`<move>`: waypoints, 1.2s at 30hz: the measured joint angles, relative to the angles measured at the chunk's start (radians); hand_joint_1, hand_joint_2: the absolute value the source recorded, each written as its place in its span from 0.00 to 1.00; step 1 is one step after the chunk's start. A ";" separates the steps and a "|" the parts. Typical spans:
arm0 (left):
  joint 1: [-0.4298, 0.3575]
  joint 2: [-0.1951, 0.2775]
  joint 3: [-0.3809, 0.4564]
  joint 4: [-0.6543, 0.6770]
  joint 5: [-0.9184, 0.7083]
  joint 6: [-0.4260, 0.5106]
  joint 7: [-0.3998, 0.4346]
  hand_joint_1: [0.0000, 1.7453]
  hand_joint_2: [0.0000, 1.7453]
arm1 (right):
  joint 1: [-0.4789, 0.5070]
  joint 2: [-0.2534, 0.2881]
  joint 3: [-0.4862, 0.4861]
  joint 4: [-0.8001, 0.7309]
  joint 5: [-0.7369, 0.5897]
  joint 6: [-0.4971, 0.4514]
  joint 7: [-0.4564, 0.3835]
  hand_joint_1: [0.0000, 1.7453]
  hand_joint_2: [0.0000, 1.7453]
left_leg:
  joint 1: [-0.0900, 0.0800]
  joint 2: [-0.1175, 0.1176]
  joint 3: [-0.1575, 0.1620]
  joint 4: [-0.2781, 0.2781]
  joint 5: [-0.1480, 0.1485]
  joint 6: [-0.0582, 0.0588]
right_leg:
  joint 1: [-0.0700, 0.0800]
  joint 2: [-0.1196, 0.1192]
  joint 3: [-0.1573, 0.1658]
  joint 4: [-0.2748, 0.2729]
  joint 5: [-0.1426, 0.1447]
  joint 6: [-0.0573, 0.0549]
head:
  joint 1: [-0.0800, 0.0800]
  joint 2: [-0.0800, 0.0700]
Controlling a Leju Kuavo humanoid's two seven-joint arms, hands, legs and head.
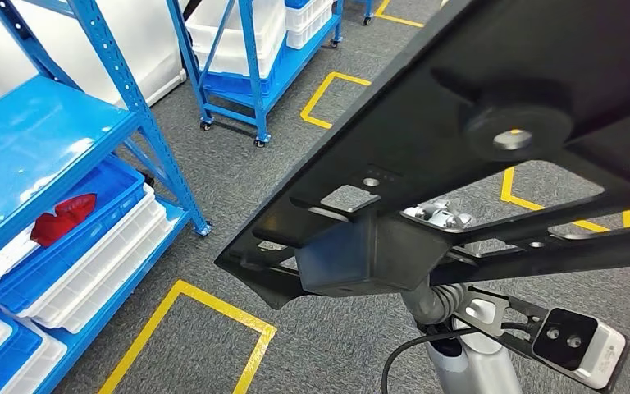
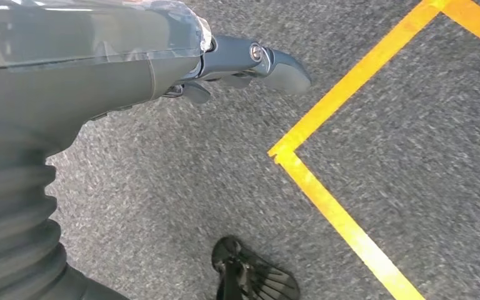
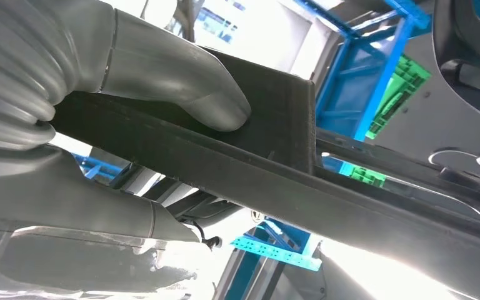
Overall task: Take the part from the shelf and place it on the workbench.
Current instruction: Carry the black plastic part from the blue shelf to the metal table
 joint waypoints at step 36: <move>-0.002 0.010 0.001 0.000 -0.006 -0.031 -0.055 0.00 1.00 | 0.009 0.002 -0.013 -0.006 -0.042 0.028 -0.008 1.00 1.00 | -0.008 0.072 0.012 0.000 -0.015 0.020 | -0.007 -0.121 -0.146 0.279 -0.118 0.023 | 0.000 0.000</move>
